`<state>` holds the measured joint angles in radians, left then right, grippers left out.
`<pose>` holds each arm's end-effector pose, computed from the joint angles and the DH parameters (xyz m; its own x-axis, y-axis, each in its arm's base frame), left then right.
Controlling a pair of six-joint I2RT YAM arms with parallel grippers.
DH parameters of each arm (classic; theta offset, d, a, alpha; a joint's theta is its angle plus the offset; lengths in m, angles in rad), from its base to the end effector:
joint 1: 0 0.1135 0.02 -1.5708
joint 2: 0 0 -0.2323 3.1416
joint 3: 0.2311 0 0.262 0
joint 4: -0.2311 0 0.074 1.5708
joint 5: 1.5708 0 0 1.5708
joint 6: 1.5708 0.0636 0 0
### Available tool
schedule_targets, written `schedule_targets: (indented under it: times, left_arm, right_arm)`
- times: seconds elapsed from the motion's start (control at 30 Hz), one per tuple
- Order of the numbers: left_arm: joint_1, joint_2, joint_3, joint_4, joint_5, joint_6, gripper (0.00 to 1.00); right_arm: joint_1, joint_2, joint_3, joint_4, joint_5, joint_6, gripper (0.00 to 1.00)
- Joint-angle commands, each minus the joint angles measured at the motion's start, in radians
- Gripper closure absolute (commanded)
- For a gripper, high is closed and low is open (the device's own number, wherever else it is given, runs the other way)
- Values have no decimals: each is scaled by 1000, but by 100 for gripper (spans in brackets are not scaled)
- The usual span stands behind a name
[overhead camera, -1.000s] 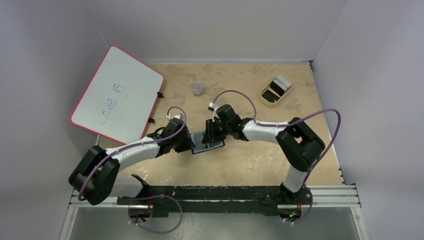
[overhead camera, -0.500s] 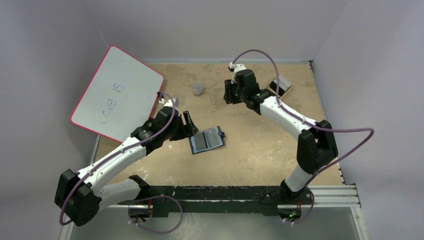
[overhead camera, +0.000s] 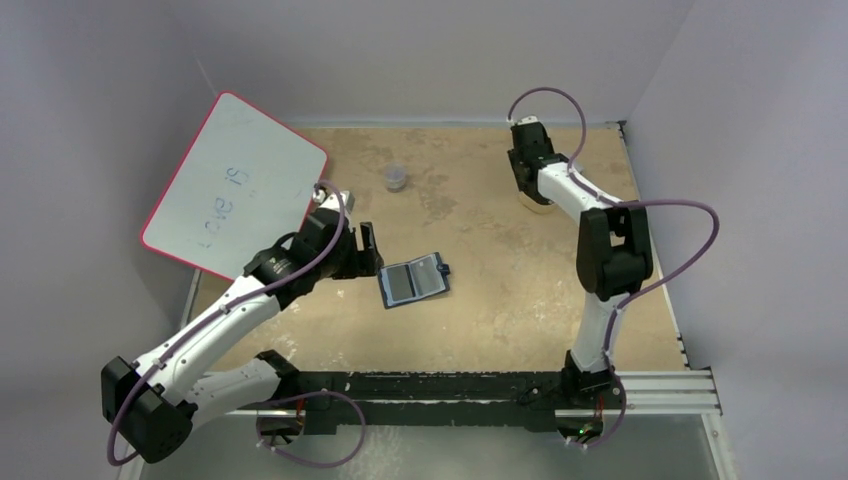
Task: Put the credit cards into the card holder
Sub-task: Pick up the credit card from the storage box.
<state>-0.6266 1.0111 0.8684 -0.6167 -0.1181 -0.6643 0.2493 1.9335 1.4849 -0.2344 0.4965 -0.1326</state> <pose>0.2127 -0.1447 0.2391 -0.7554 -0.2089 -0.6210 0.0602 0.9217 -0.3833 0.4523 0.0839 0.1922 -0.6249 -0.2790 -0.7291 0.0591 0.9144 -0.4006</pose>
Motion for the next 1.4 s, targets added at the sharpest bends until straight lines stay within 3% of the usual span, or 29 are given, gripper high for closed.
schedule_targets:
  times: [0.0, 0.33, 0.57, 1.1, 1.37]
  left_arm:
    - [2, 1, 25, -18, -23, 67, 27]
    - [2, -1, 21, -10, 2, 87, 27]
    - [2, -4, 18, -6, 1, 87, 27]
    - [2, -19, 14, -5, -8, 84, 27]
    - [2, -6, 13, -12, -25, 76, 27]
  right_arm:
    - [-57, 45, 65, 57, 97, -155, 42]
    - [-122, 183, 140, 140, 114, -283, 38]
    - [-130, 232, 178, 153, 146, -324, 43]
    - [-131, 185, 199, 135, 120, -320, 70]
    - [-115, 147, 272, -39, 55, -204, 86]
